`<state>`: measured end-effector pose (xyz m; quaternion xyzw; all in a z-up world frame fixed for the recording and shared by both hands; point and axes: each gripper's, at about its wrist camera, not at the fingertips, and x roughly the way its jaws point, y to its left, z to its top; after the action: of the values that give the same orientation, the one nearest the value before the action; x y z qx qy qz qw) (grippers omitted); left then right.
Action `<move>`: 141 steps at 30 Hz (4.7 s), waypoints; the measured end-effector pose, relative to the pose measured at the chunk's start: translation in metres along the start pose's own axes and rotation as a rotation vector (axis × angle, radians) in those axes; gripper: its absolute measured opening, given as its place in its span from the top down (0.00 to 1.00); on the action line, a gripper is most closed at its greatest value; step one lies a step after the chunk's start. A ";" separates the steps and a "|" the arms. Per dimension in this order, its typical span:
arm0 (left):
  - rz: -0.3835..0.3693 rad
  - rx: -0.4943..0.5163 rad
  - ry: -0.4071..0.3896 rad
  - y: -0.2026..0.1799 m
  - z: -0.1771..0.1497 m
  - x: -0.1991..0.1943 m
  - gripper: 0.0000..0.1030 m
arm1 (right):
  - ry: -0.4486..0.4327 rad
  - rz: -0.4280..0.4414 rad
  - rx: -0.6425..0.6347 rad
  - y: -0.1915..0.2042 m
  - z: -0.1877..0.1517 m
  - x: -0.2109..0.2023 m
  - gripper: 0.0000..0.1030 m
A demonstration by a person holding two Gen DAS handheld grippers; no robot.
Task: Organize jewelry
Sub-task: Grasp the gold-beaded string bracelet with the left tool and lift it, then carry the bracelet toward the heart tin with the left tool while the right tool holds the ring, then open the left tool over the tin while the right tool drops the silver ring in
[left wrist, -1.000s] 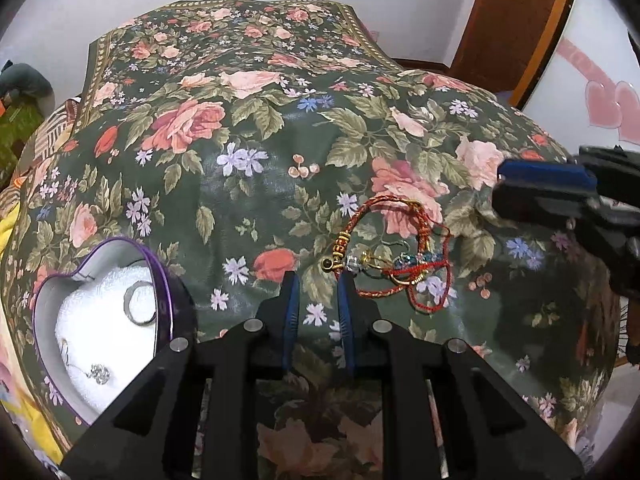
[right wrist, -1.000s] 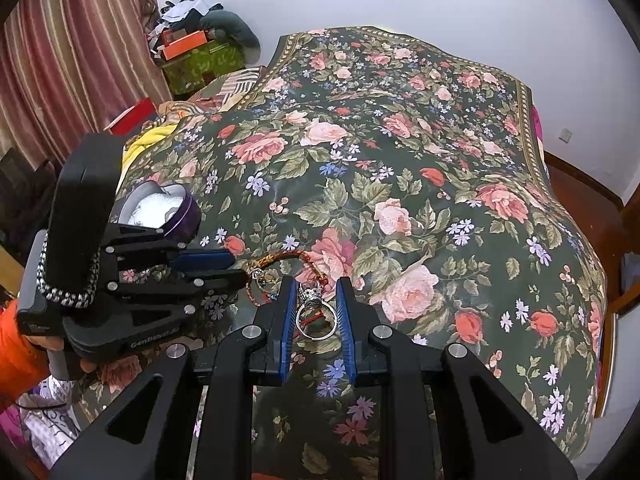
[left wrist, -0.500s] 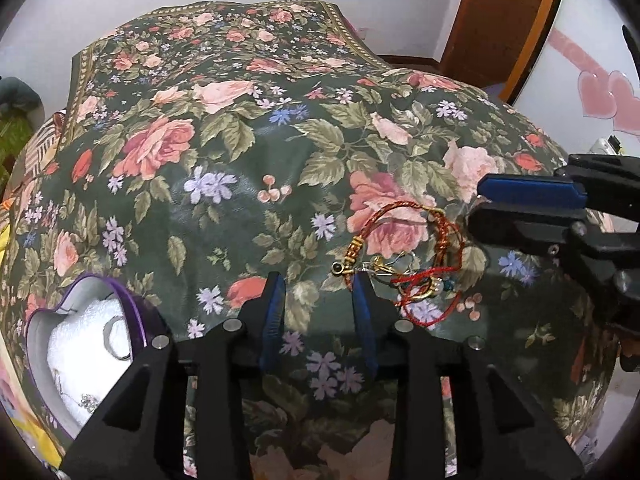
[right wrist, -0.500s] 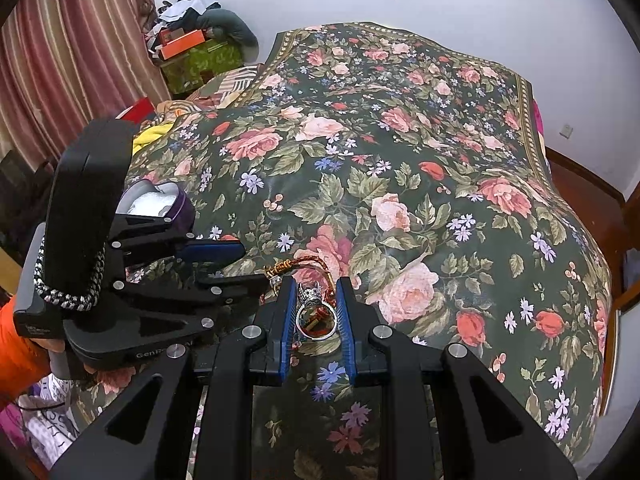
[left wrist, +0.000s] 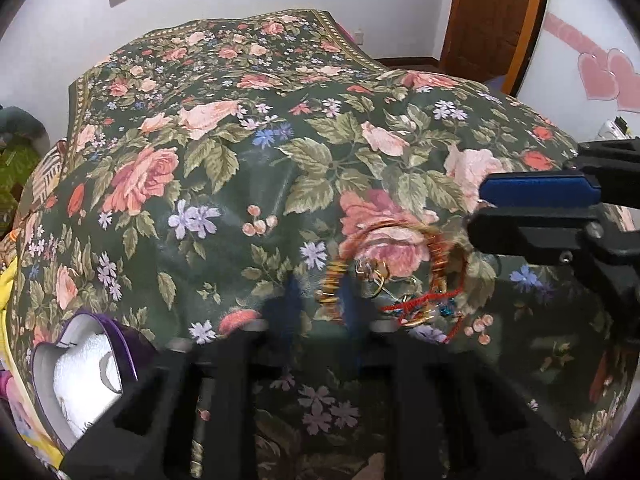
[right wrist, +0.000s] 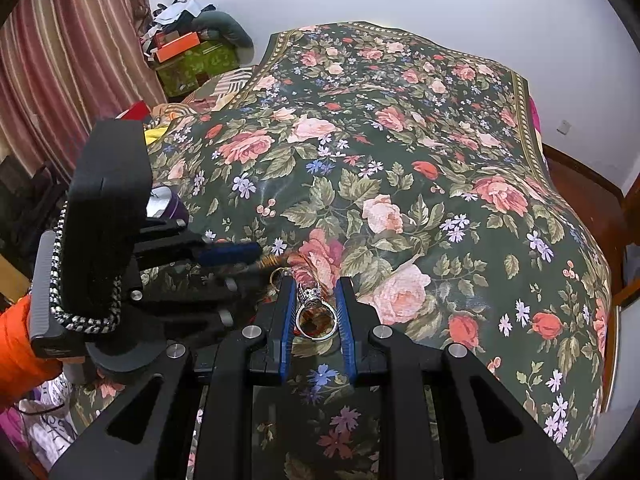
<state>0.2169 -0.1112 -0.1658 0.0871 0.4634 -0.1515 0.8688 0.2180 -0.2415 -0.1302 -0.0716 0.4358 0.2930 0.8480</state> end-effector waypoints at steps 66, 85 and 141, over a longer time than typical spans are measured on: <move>0.084 -0.306 -0.299 0.135 -0.066 -0.175 0.95 | -0.102 0.172 -0.111 0.134 0.059 0.000 0.82; 0.004 -0.357 -0.173 0.152 -0.077 -0.115 0.95 | 0.003 0.187 -0.123 0.143 0.054 0.049 0.82; 0.052 -0.214 -0.253 0.084 -0.054 -0.166 0.64 | -0.111 -0.005 -0.068 0.086 0.036 -0.038 0.78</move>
<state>0.1166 0.0138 -0.0567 -0.0136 0.3615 -0.0885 0.9281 0.1782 -0.1740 -0.0669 -0.0850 0.3775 0.3091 0.8687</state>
